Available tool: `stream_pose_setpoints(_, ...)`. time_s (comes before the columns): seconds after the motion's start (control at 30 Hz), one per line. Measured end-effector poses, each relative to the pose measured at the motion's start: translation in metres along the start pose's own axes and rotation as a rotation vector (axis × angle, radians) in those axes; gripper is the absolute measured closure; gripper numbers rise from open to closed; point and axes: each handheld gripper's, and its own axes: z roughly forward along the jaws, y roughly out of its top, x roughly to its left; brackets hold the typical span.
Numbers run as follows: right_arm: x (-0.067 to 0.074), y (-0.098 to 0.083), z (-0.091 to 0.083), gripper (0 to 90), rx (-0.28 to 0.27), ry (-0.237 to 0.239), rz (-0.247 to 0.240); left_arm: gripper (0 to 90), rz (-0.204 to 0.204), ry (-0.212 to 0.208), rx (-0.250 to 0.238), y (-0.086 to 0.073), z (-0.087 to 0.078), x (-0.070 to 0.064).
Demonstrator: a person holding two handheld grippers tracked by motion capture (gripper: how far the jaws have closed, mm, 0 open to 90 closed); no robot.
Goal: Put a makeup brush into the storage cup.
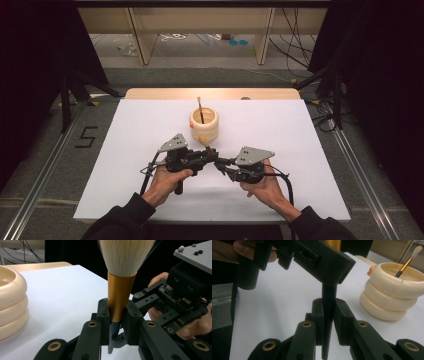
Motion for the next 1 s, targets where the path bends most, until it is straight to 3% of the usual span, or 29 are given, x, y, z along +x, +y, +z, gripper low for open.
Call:
stream_pose_setpoints(0.57, -0.0004, -0.0001, 0.0045, 76.6, 0.012, 0.044, 0.056, 77.3, 0.03, 0.041, -0.001, -0.0017, 0.0038, -0.0044)
stream_pose_setpoints(0.63, 0.0, 0.0002, 0.0055, 71.7, 0.025, 0.054, 0.076, 77.3, 0.037, 0.041, 0.01, -0.0028, 0.0054, -0.0055)
stream_pose_setpoints(0.7, 0.0007, 0.0015, 0.0061, 64.7, 0.034, 0.039, 0.062, 77.4, 0.063, 0.045, 0.027, -0.0029, 0.006, -0.0067)
stream_pose_setpoints(0.8, -0.001, 0.0019, 0.0052, 51.2, 0.07, 0.031, 0.102, 77.3, 0.063, 0.062, 0.025, -0.0018, 0.005, -0.0061)
stream_pose_setpoints(1.0, -0.0026, 0.0009, 0.0038, 41.3, 0.09, 0.011, 0.105, 77.4, 0.088, 0.104, 0.027, 0.0027, -0.001, -0.0005)
